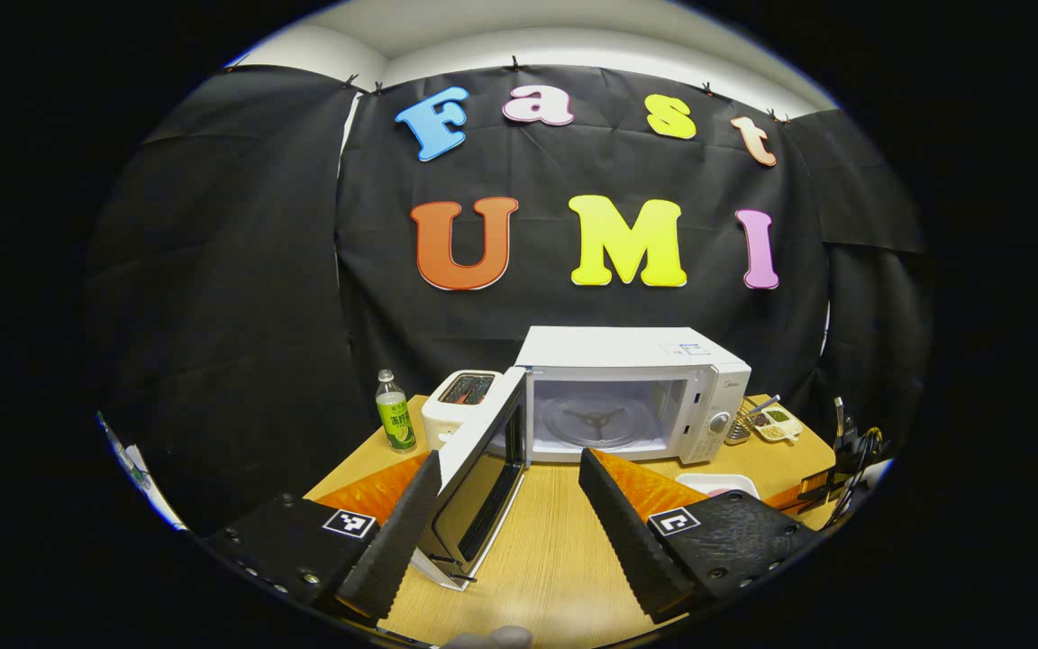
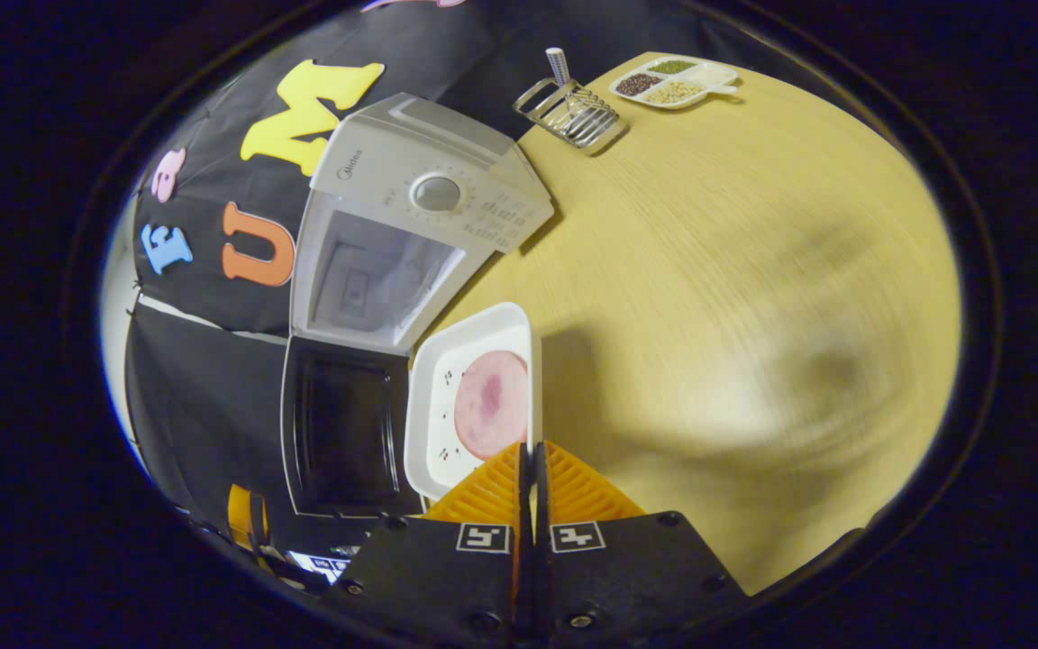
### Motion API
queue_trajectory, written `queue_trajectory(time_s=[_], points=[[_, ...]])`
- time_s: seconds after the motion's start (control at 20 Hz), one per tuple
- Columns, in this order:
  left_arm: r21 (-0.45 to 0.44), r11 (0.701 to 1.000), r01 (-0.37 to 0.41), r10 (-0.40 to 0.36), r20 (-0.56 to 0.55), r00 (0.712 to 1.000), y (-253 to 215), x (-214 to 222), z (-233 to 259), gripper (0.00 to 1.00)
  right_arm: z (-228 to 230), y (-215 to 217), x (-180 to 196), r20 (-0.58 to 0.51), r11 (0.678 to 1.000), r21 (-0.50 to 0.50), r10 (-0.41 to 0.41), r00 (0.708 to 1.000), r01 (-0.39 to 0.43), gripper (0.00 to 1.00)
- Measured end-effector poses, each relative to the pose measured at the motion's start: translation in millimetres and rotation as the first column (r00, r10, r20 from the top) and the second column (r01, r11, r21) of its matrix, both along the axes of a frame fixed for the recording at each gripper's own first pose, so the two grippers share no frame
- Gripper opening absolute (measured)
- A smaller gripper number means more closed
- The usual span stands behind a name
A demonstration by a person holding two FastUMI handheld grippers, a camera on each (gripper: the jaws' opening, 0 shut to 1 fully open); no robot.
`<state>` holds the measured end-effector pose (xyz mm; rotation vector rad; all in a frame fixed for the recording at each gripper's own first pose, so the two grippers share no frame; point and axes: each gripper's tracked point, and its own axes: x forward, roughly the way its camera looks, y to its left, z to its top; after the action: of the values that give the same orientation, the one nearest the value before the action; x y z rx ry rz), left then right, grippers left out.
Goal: Open the microwave oven with the left hand, put the food in, and close the microwave oven.
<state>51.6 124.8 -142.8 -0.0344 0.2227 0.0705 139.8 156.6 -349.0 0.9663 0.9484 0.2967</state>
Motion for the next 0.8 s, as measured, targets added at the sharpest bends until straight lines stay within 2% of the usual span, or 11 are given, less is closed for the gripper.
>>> queue_trajectory(time_s=[0.2,0.3,0.5,0.65,0.8], points=[[0.022,0.998,0.056,-0.056,0.012,0.998,-7,7,14,0.94,45,48,40,0.086,0.987,0.102,-0.136,0.987,0.127,0.04],[0.019,0.997,0.077,-0.077,0.015,0.997,-15,10,16,0.94,52,66,59,0.103,0.976,0.111,-0.199,0.974,0.188,0.04],[0.034,0.994,0.102,-0.104,0.034,0.994,-19,17,19,0.94,46,102,96,0.098,0.953,0.131,-0.285,0.953,0.272,0.04],[0.029,0.995,0.1,-0.101,0.033,0.994,-16,18,11,0.94,35,116,122,0.102,0.924,0.111,-0.377,0.921,0.366,0.04],[0.03,0.996,0.079,-0.079,0.025,0.997,-8,22,-2,0.94,29,142,143,0.121,0.902,0.093,-0.431,0.894,0.423,0.04]])
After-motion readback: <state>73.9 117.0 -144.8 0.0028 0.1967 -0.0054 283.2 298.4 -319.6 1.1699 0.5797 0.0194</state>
